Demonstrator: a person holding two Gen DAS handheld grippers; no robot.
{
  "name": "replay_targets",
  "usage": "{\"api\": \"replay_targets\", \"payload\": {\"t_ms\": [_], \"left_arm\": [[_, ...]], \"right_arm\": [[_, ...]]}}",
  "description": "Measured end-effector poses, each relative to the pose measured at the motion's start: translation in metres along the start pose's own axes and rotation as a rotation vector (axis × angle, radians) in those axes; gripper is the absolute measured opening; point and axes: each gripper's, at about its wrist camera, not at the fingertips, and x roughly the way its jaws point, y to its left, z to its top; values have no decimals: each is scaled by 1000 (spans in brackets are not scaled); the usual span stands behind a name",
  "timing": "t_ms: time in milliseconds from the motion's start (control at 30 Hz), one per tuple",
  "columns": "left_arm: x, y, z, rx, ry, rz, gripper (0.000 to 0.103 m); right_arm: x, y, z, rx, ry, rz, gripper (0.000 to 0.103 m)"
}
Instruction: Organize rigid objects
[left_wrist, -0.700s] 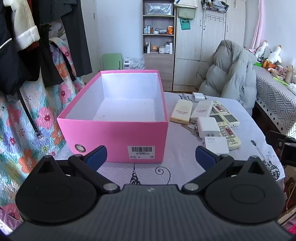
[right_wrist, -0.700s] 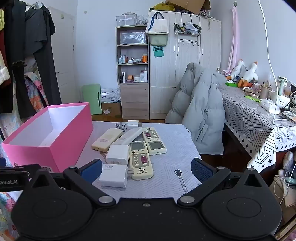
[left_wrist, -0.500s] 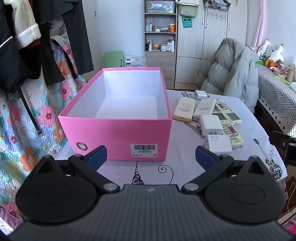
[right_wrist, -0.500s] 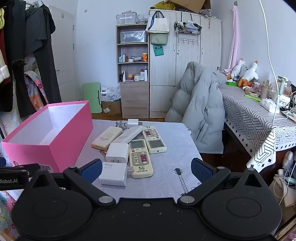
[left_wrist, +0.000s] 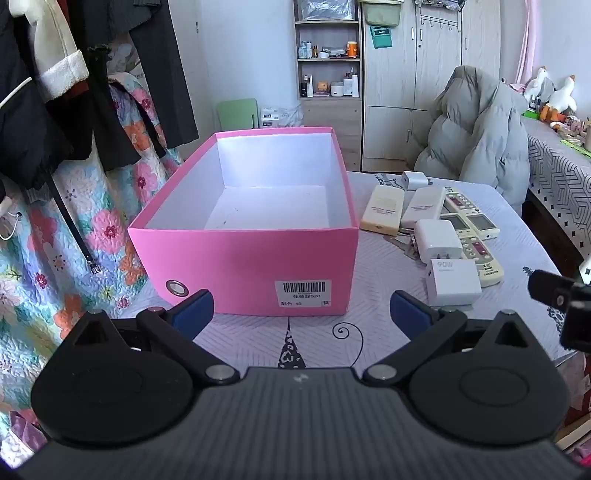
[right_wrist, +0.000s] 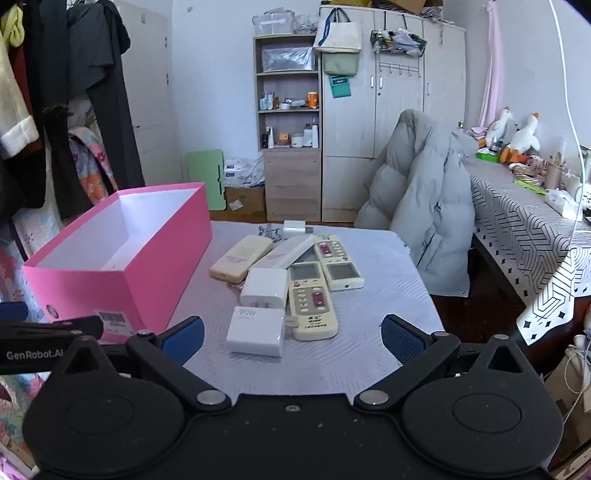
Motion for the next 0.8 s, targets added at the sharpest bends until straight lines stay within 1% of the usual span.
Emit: {"api": "replay_targets", "payload": {"t_ms": [267,533,800], "left_arm": [[0,-1,0,6,5,-4,103],[1,-3,0,10,13,-9,103],[0,-3,0,13,19,-18,103]], "right_arm": [[2,3,-2,-12,17,-1,103],[1,2,-5,-19,-8,-7,103],[2,-1,-5,-11,-12,3,103]]}}
